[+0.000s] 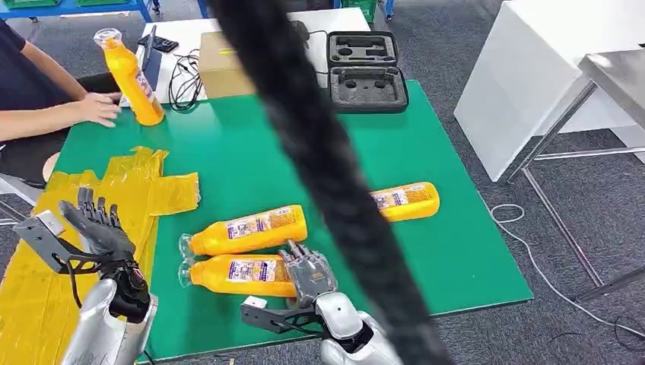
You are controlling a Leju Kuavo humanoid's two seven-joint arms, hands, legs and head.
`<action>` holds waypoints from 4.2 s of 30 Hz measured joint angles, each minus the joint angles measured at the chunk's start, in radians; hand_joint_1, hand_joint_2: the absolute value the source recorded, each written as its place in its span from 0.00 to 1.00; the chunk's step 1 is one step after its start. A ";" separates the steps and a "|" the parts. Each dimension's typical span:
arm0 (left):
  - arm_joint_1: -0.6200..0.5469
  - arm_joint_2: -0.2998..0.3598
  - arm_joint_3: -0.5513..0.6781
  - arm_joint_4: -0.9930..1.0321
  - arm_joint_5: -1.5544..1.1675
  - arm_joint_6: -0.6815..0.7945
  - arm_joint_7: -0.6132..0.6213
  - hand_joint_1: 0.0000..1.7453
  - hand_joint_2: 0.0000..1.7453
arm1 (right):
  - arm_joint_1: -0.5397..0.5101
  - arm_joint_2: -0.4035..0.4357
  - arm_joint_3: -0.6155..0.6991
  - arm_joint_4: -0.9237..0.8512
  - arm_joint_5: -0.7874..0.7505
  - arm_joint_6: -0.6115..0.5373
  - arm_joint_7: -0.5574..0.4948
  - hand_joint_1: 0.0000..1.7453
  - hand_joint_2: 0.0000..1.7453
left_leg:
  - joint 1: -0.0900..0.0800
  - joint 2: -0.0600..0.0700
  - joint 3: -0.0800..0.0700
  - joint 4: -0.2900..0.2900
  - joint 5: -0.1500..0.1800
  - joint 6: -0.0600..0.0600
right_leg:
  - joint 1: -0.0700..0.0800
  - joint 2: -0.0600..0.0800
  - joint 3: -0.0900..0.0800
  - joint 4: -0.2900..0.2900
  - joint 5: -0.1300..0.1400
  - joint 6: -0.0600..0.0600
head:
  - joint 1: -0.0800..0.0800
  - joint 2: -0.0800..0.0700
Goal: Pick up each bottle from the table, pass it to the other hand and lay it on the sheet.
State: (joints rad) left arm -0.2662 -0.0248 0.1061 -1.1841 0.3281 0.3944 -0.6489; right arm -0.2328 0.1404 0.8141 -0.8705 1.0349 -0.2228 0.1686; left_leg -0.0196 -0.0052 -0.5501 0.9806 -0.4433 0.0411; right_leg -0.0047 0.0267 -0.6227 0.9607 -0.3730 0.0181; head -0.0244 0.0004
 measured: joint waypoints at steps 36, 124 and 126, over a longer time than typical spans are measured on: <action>-0.003 0.000 0.000 -0.005 0.018 -0.036 0.002 0.00 0.00 | 0.096 -0.067 -0.109 -0.278 -0.282 0.006 -0.223 1.00 1.00 | 0.000 -0.001 -0.010 0.000 0.000 0.000 | 0.000 0.000 -0.008 0.000 0.000 0.000 | 0.000 0.000; 0.072 -0.113 -0.206 -0.301 0.135 -0.194 0.232 0.00 1.00 | -0.270 0.224 -0.022 -0.006 -0.251 -0.059 -0.108 1.00 1.00 | 0.002 -0.002 -0.014 0.001 0.001 0.000 | 0.000 -0.001 -0.011 0.001 0.000 0.000 | 0.000 0.000; 0.073 -0.113 -0.202 -0.301 0.136 -0.192 0.232 0.00 1.00 | -0.270 0.224 -0.011 -0.005 -0.258 -0.058 -0.108 1.00 1.00 | 0.002 -0.002 -0.014 0.001 0.001 0.000 | 0.000 -0.001 -0.011 0.001 0.000 0.000 | 0.000 0.000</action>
State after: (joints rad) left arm -0.1937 -0.1373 -0.0957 -1.4847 0.4639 0.2022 -0.4173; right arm -0.5031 0.3647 0.8034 -0.8759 0.7767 -0.2808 0.0610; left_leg -0.0176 -0.0076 -0.5644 0.9811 -0.4421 0.0414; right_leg -0.0045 0.0255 -0.6342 0.9614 -0.3728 0.0176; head -0.0244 0.0004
